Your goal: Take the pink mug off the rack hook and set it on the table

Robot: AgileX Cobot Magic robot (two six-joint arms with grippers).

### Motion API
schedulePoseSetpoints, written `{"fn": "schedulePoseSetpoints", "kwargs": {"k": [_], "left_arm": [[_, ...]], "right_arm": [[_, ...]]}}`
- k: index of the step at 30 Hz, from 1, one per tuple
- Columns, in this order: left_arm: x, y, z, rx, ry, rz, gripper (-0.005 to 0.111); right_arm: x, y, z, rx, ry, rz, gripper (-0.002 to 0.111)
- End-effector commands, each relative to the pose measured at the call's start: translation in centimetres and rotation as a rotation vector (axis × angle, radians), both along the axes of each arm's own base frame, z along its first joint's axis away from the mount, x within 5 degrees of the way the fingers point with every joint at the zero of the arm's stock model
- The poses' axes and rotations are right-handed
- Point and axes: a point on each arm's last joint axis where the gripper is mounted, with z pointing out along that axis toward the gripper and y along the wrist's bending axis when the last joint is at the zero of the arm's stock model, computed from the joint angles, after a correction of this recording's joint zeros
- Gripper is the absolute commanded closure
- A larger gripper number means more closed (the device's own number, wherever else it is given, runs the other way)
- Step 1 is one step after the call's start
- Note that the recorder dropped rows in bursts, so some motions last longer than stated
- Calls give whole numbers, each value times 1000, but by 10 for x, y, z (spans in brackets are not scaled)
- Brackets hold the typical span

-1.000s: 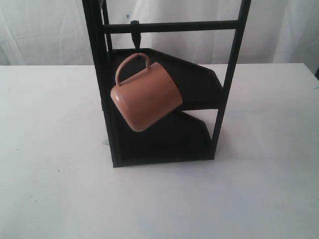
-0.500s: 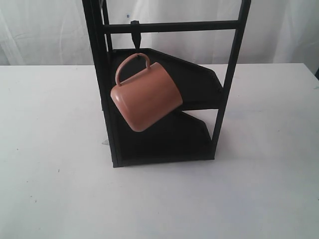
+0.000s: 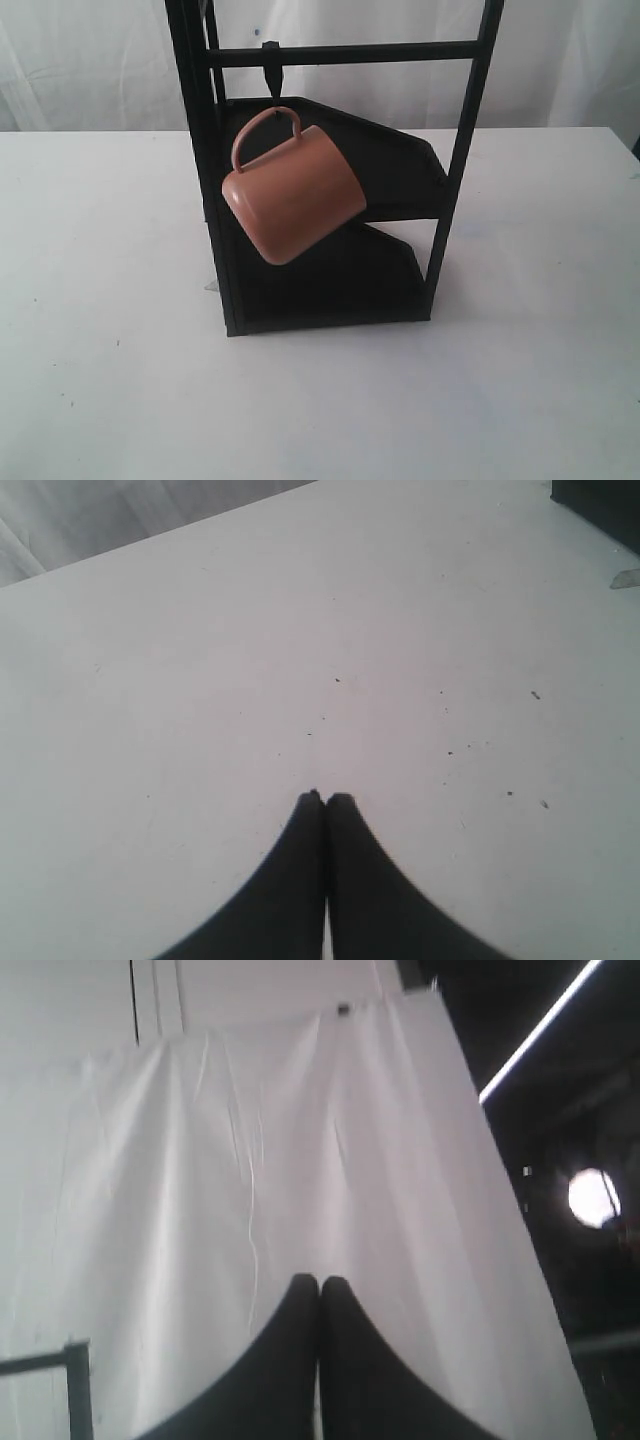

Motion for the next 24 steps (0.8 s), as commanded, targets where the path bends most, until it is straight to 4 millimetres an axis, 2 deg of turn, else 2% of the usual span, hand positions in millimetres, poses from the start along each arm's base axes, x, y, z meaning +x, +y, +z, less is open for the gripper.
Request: {"fn": "schedulePoseSetpoints", "kwargs": {"k": [1, 4, 8, 11, 14, 19, 24], "left_arm": [[0, -1, 0, -12, -5, -5, 107], [0, -1, 0, -12, -5, -5, 107], [0, -1, 0, -12, -5, -5, 107], [0, -1, 0, -12, -5, -5, 107], [0, -1, 0, -12, -5, -5, 107], [0, -1, 0, -12, -5, -5, 107], [0, -1, 0, -12, -5, -5, 107]], "right_arm": [[37, 5, -4, -86, 411, 25, 108], [64, 8, -16, -187, 677, 41, 108], [93, 12, -21, -164, 939, 104, 108], [107, 16, -19, -215, 1125, 157, 108], [118, 27, -22, -313, 1297, 293, 108], [125, 63, -31, -436, 1377, 691, 108], [121, 104, -35, -510, 1271, 1167, 108]]}}
